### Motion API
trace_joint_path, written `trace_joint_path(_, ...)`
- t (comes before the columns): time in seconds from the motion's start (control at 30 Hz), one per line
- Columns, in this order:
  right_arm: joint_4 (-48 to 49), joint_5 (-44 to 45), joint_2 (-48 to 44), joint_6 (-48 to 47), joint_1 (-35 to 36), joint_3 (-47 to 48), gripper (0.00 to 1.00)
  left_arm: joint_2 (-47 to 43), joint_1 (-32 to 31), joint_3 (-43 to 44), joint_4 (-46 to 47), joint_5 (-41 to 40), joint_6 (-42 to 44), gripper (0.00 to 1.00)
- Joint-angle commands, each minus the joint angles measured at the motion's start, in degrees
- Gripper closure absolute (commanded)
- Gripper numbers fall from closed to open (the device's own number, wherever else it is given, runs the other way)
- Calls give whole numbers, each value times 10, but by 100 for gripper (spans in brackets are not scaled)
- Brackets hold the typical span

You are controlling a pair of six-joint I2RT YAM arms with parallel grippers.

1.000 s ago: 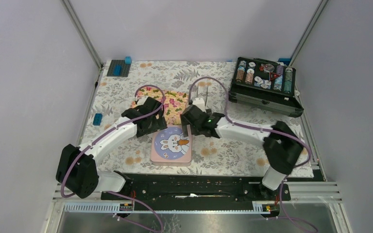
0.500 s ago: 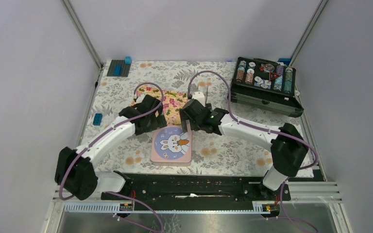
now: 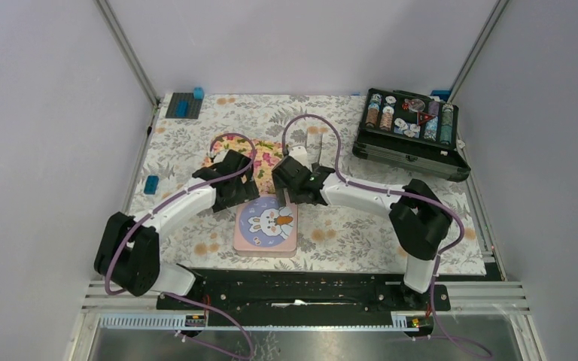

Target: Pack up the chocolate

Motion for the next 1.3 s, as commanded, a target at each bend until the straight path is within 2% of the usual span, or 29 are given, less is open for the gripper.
trace_joint_path(0.0,-65,28,-47,-10,-4,4,0,-26,0,11,-34,6,21,5)
trace_joint_path(0.13,-31,36,-126,-27,-4,-3,0,-83,1,75,-83,-20,34,4)
trace_joint_path(0.23,-18,40,-146,-32,-5,-18,0,-104,1,96,-95,-28,40,4)
trace_joint_path(0.5,3,5,-67,-1,-5,-75,0,-67,1,10,-56,-21,30,3)
trace_joint_path(0.63,-76,34,-40,4,-5,-32,0,-57,1,0,-59,2,32,3)
trace_joint_path(1.0,-78,120,-290,-29,-7,-14,0,-160,1,167,-130,-32,96,2)
trace_joint_path(1.13,-125,166,-383,3,-8,-43,1,-194,1,202,-133,-28,114,1)
trace_joint_path(1.27,-189,195,-462,66,-8,-72,0,-239,1,191,-120,-23,114,1)
